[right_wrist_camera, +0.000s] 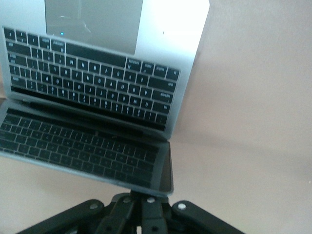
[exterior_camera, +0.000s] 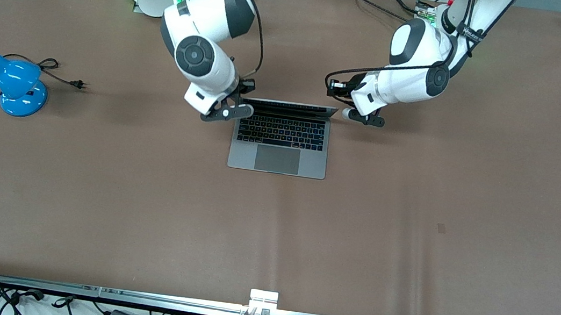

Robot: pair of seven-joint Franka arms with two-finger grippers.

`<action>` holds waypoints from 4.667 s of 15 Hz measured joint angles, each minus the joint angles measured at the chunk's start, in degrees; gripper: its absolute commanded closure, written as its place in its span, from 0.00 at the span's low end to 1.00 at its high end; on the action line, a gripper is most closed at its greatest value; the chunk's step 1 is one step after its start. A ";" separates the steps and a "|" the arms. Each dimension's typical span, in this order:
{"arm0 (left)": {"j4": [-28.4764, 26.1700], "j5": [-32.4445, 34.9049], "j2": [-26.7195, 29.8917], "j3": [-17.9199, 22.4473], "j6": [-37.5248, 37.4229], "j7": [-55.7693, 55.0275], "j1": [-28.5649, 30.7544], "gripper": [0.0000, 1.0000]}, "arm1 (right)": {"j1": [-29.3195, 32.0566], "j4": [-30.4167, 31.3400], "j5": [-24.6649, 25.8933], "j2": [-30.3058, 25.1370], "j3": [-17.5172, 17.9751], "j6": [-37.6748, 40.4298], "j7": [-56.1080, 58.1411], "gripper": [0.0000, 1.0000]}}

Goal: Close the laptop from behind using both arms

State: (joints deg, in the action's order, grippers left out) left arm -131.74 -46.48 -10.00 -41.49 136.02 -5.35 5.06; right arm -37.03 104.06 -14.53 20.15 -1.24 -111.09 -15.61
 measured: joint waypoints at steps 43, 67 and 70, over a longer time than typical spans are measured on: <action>41.26 47.26 2.90 44.68 -50.95 5.99 -6.38 0.00 | 0.72 -22.70 4.32 1.97 -22.20 13.74 0.62 0.00; 32.47 47.51 11.82 42.70 -46.35 1.12 -6.80 0.00 | 36.09 -28.16 13.47 -4.93 -2.94 17.63 13.74 0.00; 32.49 47.51 11.81 42.70 -46.42 1.12 -6.80 0.00 | 36.09 -20.46 13.48 -9.79 -2.88 13.70 16.06 0.00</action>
State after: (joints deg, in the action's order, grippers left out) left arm -99.26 1.03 1.81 1.21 89.60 -4.23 -1.74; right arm -0.94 83.60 -1.05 10.36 -4.12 -97.39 0.46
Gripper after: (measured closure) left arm 0.000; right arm 0.000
